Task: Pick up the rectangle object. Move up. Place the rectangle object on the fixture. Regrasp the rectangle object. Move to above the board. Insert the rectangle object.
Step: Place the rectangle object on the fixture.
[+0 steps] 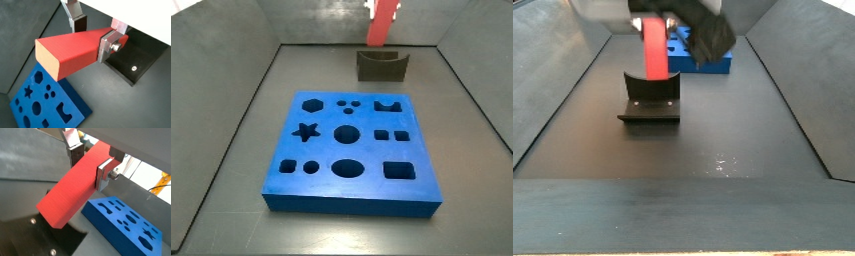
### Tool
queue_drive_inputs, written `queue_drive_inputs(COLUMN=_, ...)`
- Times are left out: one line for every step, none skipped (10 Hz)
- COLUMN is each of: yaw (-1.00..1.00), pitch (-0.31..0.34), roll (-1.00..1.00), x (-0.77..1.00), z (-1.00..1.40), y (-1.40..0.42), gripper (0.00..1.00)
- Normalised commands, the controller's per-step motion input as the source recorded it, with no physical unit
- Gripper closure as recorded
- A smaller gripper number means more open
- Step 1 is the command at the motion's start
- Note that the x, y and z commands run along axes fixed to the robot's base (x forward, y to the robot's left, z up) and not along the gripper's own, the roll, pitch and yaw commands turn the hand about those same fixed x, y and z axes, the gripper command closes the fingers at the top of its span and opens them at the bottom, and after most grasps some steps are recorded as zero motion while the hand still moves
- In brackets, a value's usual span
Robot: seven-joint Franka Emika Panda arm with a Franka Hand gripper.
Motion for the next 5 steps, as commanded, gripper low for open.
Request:
queue_drive_inputs(yaw=-0.22, pitch=0.131, roll=-0.55, x=0.22, z=-1.00, y=0.14, gripper=1.00)
queue_drive_inputs(yaw=-0.22, pitch=0.105, roll=-0.45, x=0.23, z=-1.00, y=0.15, gripper=1.00)
queue_drive_inputs(yaw=-0.21, pitch=0.065, roll=-0.27, x=0.26, z=-1.00, y=0.14, gripper=1.00)
queue_drive_inputs(yaw=-0.20, pitch=0.033, roll=-0.20, x=0.28, z=-1.00, y=0.14, gripper=1.00)
queue_drive_inputs(yaw=-0.17, pitch=0.004, roll=-0.17, x=0.29, z=-0.98, y=0.14, gripper=1.00)
